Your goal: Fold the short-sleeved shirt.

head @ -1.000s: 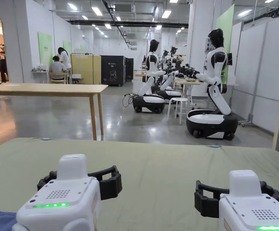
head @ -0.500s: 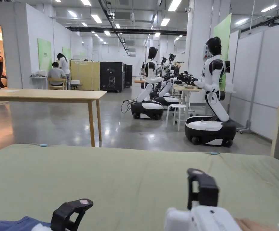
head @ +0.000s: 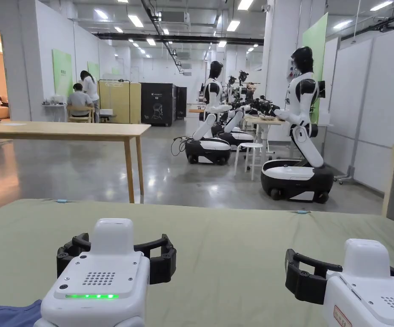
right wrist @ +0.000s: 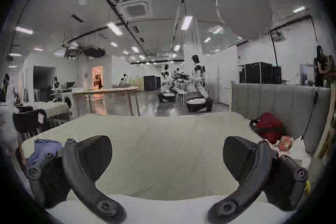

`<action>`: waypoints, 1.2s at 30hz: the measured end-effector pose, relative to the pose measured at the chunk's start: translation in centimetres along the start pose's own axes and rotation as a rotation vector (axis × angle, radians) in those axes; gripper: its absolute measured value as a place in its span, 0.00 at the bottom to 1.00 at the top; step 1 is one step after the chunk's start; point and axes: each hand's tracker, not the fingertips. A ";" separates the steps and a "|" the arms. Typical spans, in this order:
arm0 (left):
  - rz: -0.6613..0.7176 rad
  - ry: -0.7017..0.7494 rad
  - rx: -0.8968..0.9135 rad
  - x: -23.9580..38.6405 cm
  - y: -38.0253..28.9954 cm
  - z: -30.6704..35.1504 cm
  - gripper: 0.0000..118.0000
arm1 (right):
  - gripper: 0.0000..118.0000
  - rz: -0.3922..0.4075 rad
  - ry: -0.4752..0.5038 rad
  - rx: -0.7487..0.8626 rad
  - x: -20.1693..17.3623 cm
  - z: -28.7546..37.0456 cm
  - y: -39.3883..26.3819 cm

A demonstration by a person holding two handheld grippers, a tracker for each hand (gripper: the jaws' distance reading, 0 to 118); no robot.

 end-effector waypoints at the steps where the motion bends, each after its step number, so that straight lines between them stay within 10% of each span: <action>1: -0.005 0.006 0.001 0.0 0.0 0.0 1.00 | 1.00 0.016 0.004 -0.001 0.0 0.0 0.1; 18: -0.026 -0.002 -0.004 -0.4 0.5 0.0 0.99 | 1.00 0.071 0.001 0.001 -0.8 -0.1 0.3; 20: -0.014 -0.013 0.001 -0.4 0.5 0.1 0.96 | 0.82 0.070 0.003 -0.009 -0.7 -0.1 0.4; 22: -0.023 -0.008 -0.007 -0.3 0.4 0.0 0.60 | 0.23 0.062 -0.011 0.001 -0.8 -0.1 0.5; 24: -0.035 -0.001 -0.016 -0.3 0.3 -0.3 0.03 | 0.11 0.048 -0.026 0.001 -0.6 -0.2 0.5; 36: -0.038 -0.062 -0.050 0.0 0.1 -0.3 0.00 | 0.00 0.054 -0.044 -0.009 -0.5 0.1 0.3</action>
